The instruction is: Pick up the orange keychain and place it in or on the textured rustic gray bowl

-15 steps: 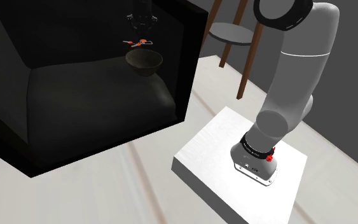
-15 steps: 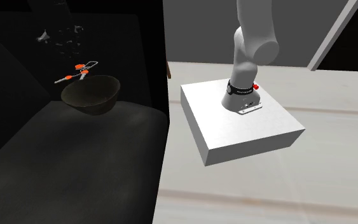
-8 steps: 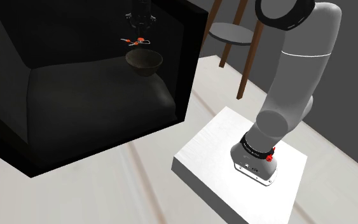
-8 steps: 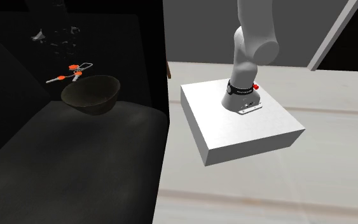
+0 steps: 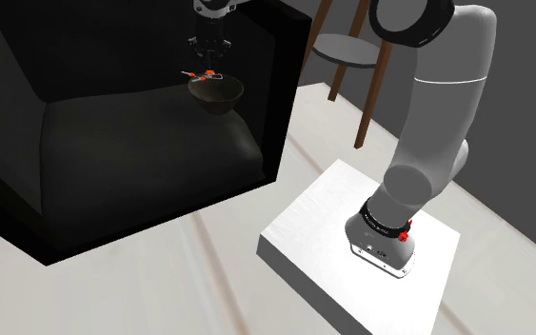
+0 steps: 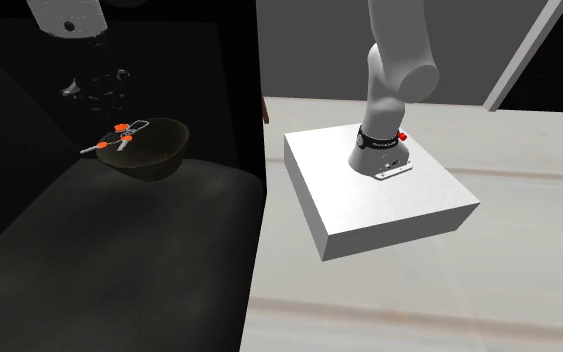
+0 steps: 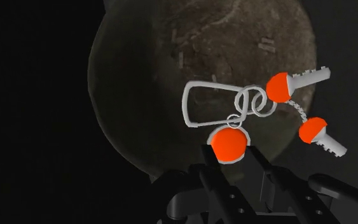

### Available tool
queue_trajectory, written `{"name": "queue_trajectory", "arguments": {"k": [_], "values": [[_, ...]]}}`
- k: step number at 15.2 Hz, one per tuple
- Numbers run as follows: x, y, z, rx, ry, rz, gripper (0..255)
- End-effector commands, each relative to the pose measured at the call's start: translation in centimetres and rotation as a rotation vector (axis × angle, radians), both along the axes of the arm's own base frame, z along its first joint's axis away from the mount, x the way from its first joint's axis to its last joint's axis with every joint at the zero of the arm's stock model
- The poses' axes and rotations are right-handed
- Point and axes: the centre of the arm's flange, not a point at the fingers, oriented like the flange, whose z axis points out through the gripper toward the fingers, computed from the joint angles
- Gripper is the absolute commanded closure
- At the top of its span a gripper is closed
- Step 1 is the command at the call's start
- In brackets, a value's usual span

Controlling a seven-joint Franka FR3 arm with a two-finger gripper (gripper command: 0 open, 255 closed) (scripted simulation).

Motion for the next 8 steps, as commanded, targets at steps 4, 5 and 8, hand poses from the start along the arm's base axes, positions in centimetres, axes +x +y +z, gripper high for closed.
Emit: {"name": "queue_trajectory", "arguments": {"k": [4, 5, 8], "values": [[-1.40, -2.73, -3.15, -0.007, 0.087, -0.035, 255], [-1.40, -2.73, -3.15, -0.007, 0.087, -0.035, 255], [-1.96, -3.27, -3.11, -0.006, 0.087, -0.036, 0]]}}
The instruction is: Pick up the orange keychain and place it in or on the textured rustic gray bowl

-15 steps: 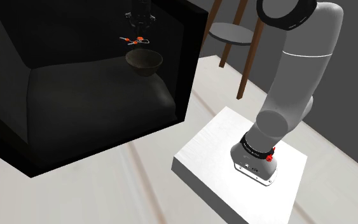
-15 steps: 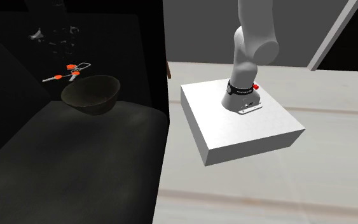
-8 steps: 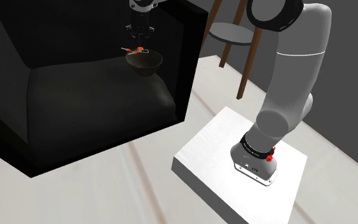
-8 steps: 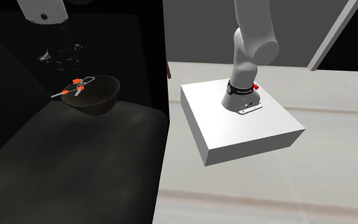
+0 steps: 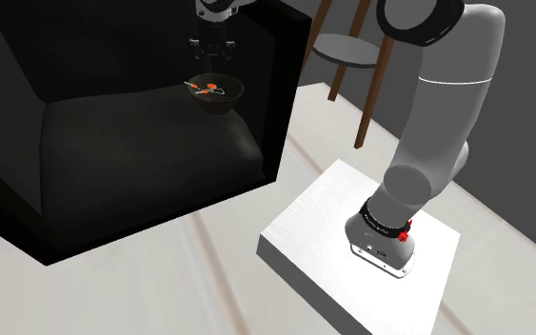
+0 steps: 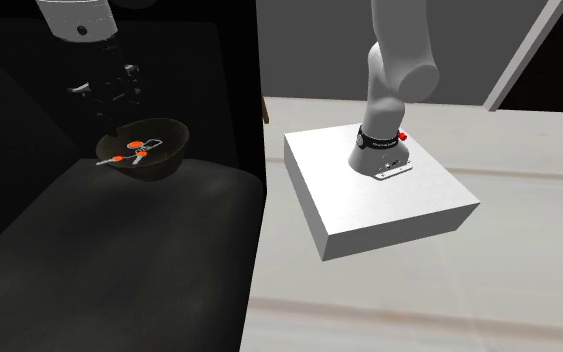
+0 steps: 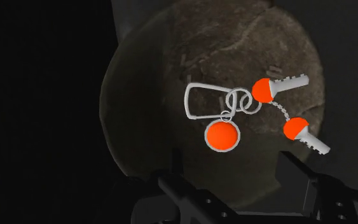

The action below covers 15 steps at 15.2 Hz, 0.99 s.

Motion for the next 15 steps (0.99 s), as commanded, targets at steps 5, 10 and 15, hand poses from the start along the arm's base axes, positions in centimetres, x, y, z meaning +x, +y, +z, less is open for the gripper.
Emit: {"name": "queue_trajectory", "arguments": {"k": [5, 10, 15], "values": [[0.1, -3.2, -1.3, -0.008, 0.049, -0.055, 0], [0.1, -3.2, 2.4, -0.008, 0.049, -0.055, 0], [0.1, -3.2, 2.4, -0.008, 0.049, -0.055, 0]]}}
